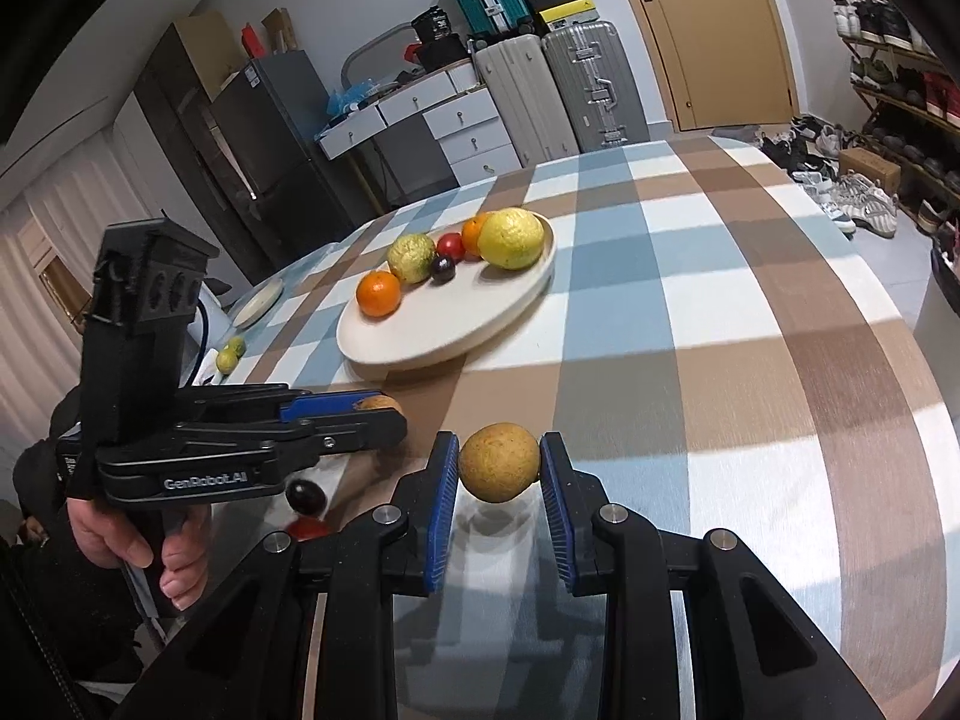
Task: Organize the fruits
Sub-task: 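Grasp the small brown round fruit with the left tool while the right tool lifts the kiwi, then carry both brown fruits onto the cream plate and open both tools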
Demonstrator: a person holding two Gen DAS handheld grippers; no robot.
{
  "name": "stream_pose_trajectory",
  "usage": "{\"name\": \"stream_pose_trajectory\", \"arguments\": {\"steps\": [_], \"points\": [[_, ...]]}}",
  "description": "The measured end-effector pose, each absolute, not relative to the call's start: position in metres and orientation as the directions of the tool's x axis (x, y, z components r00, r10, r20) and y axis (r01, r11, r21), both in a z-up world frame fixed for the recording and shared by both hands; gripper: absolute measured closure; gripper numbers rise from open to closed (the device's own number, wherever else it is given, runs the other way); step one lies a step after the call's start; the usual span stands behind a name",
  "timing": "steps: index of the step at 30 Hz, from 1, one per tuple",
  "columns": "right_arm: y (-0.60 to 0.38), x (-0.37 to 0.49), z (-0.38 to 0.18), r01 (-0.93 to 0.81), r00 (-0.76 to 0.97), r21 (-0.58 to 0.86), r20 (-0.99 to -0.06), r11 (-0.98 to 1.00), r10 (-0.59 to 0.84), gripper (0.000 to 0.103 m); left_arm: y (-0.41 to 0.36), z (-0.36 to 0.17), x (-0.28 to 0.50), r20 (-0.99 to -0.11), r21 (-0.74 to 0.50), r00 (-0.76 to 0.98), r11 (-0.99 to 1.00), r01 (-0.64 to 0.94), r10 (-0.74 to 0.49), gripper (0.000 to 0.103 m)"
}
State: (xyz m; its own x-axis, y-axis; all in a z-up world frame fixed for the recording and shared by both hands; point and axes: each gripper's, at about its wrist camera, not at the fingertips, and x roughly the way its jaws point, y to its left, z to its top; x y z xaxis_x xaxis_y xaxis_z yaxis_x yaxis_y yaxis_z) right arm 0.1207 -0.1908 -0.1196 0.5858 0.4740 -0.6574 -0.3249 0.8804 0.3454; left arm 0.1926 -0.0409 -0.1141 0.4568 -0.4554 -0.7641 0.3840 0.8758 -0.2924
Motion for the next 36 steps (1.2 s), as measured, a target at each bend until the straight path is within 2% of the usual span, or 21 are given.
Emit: {"name": "stream_pose_trajectory", "arguments": {"steps": [6,20,26,36], "points": [[-0.184,0.148,-0.1,-0.342,0.581,0.373,-0.638,0.863,0.506,0.075,-0.02,-0.1,0.21,-0.743,-0.311,0.487,0.881,0.356,-0.459,0.079],[-0.137,0.24,-0.067,-0.47,0.566,0.272,-0.637,0.84,0.523,0.075,0.009,-0.083,0.264,-0.691,-0.276,0.612,0.923,0.267,-0.384,0.079],[-0.119,0.286,-0.074,-0.476,0.525,0.296,-0.66,0.828,0.538,0.075,0.015,-0.095,0.284,-0.72,-0.222,0.623,0.952,0.211,-0.305,0.079],[-0.088,0.322,-0.104,-0.479,0.454,0.297,-0.722,0.826,0.523,0.075,0.015,-0.113,0.296,-0.736,-0.182,0.613,0.957,0.228,-0.286,0.079]]}}
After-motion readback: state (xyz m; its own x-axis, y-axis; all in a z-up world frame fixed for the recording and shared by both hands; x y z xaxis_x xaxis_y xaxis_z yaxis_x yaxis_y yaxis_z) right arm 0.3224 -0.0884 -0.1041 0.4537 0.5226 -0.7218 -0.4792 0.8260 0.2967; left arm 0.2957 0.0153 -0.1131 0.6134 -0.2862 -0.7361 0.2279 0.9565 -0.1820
